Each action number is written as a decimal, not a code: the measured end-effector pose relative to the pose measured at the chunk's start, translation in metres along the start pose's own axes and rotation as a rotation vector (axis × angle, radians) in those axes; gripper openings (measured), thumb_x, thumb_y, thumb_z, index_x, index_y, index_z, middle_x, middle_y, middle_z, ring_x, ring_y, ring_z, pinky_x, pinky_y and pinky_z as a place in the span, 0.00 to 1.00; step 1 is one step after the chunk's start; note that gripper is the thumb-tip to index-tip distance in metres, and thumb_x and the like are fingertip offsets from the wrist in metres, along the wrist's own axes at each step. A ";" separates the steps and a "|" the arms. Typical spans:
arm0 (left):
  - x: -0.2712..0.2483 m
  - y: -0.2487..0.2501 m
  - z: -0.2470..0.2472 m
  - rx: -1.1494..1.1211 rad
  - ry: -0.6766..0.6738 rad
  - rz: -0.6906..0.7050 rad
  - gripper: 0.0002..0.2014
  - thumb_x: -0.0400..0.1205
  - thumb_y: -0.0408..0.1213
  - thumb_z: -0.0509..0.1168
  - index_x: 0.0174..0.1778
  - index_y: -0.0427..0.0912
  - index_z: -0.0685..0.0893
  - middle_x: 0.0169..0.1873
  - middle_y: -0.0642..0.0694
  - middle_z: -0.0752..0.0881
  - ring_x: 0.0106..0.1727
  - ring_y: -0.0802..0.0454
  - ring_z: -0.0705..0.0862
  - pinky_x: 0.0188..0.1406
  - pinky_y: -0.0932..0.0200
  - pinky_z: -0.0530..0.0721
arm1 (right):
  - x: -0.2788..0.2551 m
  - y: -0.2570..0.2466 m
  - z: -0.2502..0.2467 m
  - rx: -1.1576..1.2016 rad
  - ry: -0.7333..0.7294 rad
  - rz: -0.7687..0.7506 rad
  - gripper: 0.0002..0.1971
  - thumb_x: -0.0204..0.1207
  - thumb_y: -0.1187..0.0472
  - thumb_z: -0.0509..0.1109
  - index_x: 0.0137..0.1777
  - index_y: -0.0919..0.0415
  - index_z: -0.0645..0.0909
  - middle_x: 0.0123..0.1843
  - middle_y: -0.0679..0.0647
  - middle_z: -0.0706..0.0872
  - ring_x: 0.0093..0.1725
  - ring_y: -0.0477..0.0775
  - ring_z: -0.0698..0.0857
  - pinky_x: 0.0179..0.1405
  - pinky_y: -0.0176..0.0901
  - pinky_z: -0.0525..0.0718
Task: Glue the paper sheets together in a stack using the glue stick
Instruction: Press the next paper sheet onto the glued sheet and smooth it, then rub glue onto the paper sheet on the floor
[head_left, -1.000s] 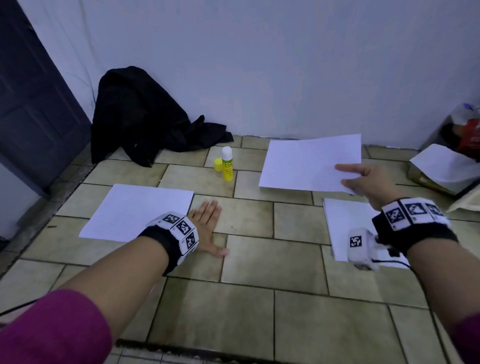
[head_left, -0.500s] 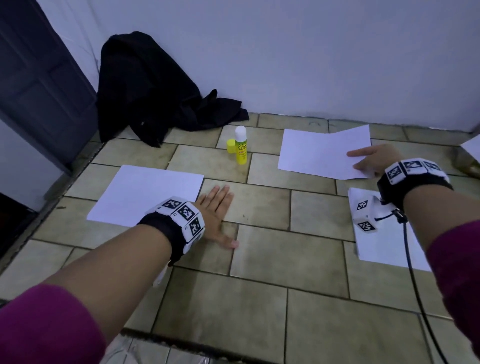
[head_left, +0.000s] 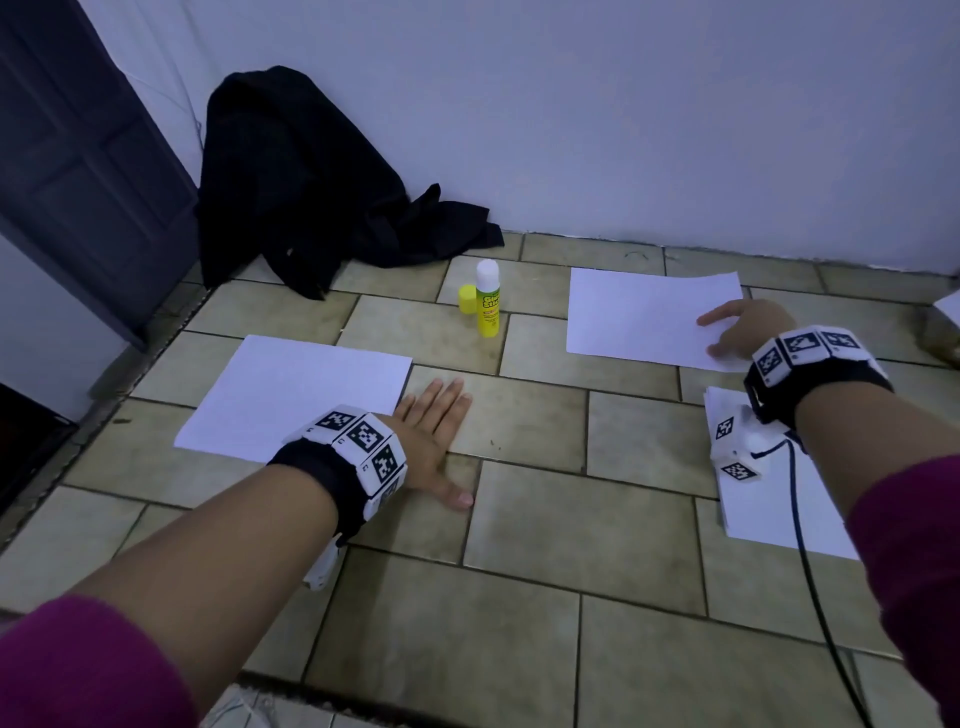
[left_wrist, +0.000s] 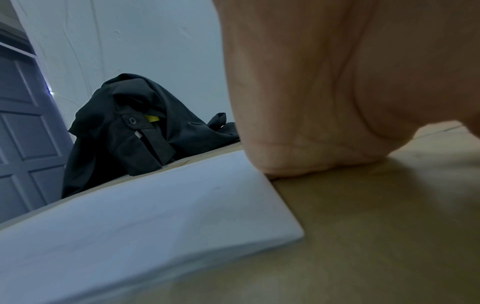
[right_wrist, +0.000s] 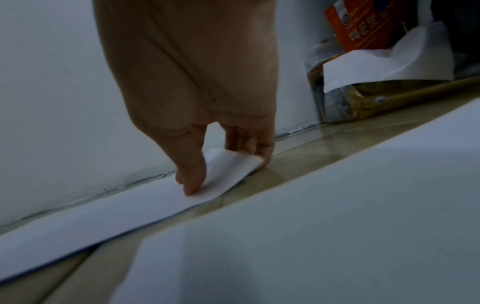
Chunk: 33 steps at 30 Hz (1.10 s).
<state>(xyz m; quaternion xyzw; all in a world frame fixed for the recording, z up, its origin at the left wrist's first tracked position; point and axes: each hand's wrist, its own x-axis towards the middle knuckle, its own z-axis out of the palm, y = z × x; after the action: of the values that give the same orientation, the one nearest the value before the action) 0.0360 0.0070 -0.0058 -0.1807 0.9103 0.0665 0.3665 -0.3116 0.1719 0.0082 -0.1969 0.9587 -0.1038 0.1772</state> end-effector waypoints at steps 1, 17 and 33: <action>0.000 0.000 0.000 -0.004 -0.002 0.001 0.58 0.77 0.67 0.61 0.79 0.41 0.24 0.78 0.44 0.21 0.79 0.46 0.22 0.81 0.46 0.31 | -0.001 -0.002 -0.001 -0.072 0.012 0.011 0.16 0.73 0.62 0.76 0.59 0.46 0.84 0.72 0.60 0.75 0.66 0.63 0.79 0.61 0.48 0.80; 0.002 0.002 0.004 0.056 0.050 -0.041 0.58 0.76 0.70 0.59 0.81 0.40 0.27 0.80 0.44 0.24 0.81 0.46 0.26 0.82 0.45 0.35 | -0.133 0.008 0.010 -0.434 -0.428 -0.134 0.73 0.51 0.18 0.60 0.81 0.64 0.27 0.84 0.61 0.30 0.83 0.66 0.34 0.82 0.65 0.47; -0.034 0.006 0.003 -0.167 0.246 0.063 0.49 0.80 0.57 0.65 0.85 0.41 0.39 0.84 0.45 0.35 0.83 0.50 0.32 0.82 0.48 0.39 | -0.188 0.033 0.055 -0.421 -0.394 -0.074 0.80 0.52 0.31 0.80 0.77 0.71 0.22 0.81 0.63 0.24 0.82 0.61 0.29 0.81 0.66 0.45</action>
<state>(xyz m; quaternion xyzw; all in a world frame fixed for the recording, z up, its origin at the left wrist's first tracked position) 0.0580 0.0230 0.0153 -0.1887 0.9449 0.1307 0.2336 -0.1405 0.2719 0.0057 -0.2807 0.8984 0.1311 0.3113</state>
